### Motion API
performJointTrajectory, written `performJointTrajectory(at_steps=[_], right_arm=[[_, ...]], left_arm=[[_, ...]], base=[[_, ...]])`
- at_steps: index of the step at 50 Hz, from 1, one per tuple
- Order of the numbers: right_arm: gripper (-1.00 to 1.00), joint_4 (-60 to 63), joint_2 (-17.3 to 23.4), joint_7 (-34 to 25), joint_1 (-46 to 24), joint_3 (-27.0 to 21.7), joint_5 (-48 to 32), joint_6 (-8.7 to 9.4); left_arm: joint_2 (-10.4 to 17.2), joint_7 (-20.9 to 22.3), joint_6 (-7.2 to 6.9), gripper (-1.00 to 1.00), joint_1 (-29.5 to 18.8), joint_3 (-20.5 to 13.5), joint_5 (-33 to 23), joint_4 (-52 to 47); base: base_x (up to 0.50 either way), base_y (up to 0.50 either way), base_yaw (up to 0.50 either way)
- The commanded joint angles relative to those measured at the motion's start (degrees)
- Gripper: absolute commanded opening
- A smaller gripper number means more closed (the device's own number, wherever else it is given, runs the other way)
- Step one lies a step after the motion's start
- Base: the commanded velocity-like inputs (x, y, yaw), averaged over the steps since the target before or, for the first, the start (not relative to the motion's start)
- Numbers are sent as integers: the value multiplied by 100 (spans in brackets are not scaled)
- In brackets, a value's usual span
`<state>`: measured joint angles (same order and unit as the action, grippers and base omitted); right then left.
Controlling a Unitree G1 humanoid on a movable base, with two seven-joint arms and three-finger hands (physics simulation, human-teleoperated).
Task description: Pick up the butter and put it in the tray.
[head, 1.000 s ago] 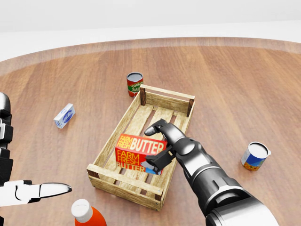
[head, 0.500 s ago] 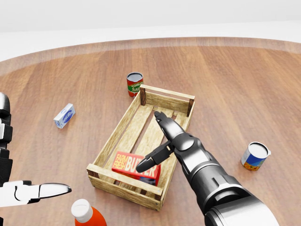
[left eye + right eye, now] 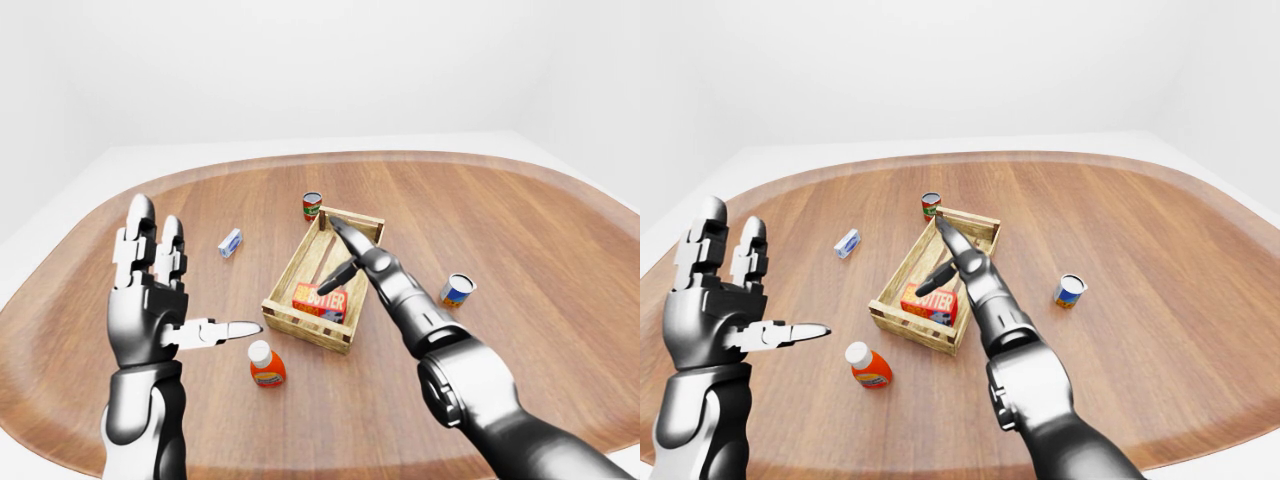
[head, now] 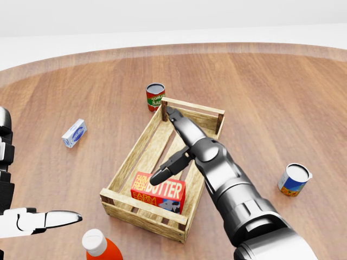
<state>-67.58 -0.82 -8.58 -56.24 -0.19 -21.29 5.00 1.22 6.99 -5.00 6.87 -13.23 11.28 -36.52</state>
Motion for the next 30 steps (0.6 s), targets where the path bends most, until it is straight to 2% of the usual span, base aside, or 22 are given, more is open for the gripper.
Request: performJointTrajectory(at_steps=[1, 2, 4, 8, 12, 14, 21, 22, 28, 29, 30], right_arm=[[100, 3265, -61, -825, 1135, 520, -269, 0], [100, 4392, -42, -1156, 1582, 696, -501, 0], [100, 5353, -55, -1516, 2034, 779, -720, 0], [100, 6339, -110, -1859, 2692, 861, -959, 0], [100, 7031, -163, -1889, 3145, 852, -959, 0], [100, 7923, -227, -1901, 3627, 926, -896, 0], [100, 8887, -136, -1852, 4031, 1005, -823, 0], [100, 9530, -166, -1817, 4396, 1199, -887, 0], [100, 10202, -145, -1590, 4966, 1494, -802, 0], [100, 10400, -125, -1398, 5468, 1616, -694, 0], [100, 10443, -89, -1349, 5570, 1646, -646, 0]], left_arm=[[6, 7, 0, 100, 6, -21, 16, -55], [-3, 19, 0, 100, 27, -21, 13, -52], [-4, 18, 0, 100, 22, -28, 15, -73], [-23, 32, 0, 100, 37, 17, -34, 4], [-24, 28, 0, 100, 66, 25, -35, -82], [-27, 32, 0, 100, 57, 34, -43, -65], [-31, 38, 0, 100, 88, 26, -30, -139], [-28, 35, 0, 100, 53, 13, -28, -93], [-34, 49, 0, 100, 67, 31, -44, -33], [-40, 53, 0, 100, 86, 50, -54, -44], [-39, 55, 0, 100, 89, 53, -56, -50]], base=[[0, 0, 0], [0, 0, 0], [0, 0, 0], [0, 0, 0], [0, 0, 0], [0, 0, 0], [0, 0, 0], [0, 0, 0], [0, 0, 0], [0, 0, 0], [0, 0, 0]])
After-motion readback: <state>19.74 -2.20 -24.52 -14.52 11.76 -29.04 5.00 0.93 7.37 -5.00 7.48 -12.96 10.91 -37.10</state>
